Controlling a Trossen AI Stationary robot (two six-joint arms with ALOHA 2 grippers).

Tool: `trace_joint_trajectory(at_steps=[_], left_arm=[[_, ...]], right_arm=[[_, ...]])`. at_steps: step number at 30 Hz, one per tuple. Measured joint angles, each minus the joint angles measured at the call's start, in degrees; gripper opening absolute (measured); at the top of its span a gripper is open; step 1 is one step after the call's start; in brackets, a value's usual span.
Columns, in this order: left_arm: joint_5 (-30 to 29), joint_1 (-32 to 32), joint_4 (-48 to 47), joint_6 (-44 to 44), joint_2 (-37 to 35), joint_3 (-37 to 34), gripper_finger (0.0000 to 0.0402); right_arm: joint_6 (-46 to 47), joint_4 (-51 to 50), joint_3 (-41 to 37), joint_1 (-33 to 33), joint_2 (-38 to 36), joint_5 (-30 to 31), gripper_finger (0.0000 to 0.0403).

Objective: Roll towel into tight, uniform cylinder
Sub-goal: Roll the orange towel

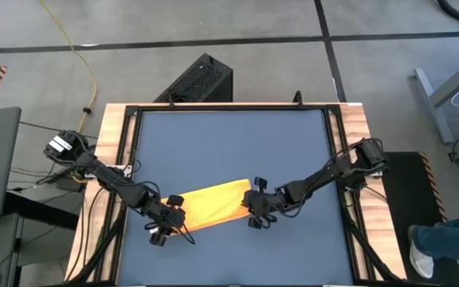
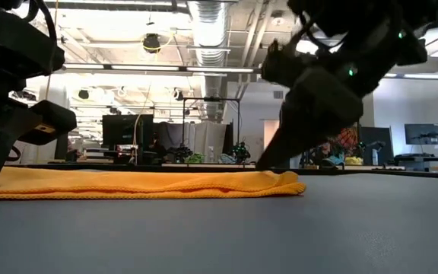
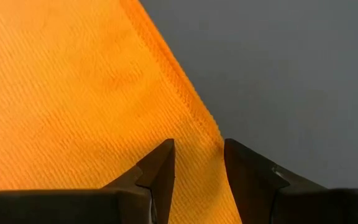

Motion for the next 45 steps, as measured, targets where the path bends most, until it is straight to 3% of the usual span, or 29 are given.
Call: trace_joint_trajectory(at_steps=[9, 34, 45], left_arm=[[-0.3, 0.0, -1.9, -0.2, 0.0, 0.0, 0.0128], [-0.3, 0.0, -1.9, -0.2, -0.1, 0.0, 0.0128], [-0.3, 0.0, -4.8, -2.2, -0.1, 0.1, 0.0128]], right_arm=[[3.8, -1.9, 0.0, 1.7, 0.8, -5.3, 0.0076], [0.8, 0.1, 0.0, 4.9, 0.7, -7.0, 0.0076], [1.3, -3.5, 0.0, 5.6, 0.7, -8.4, 0.0076]])
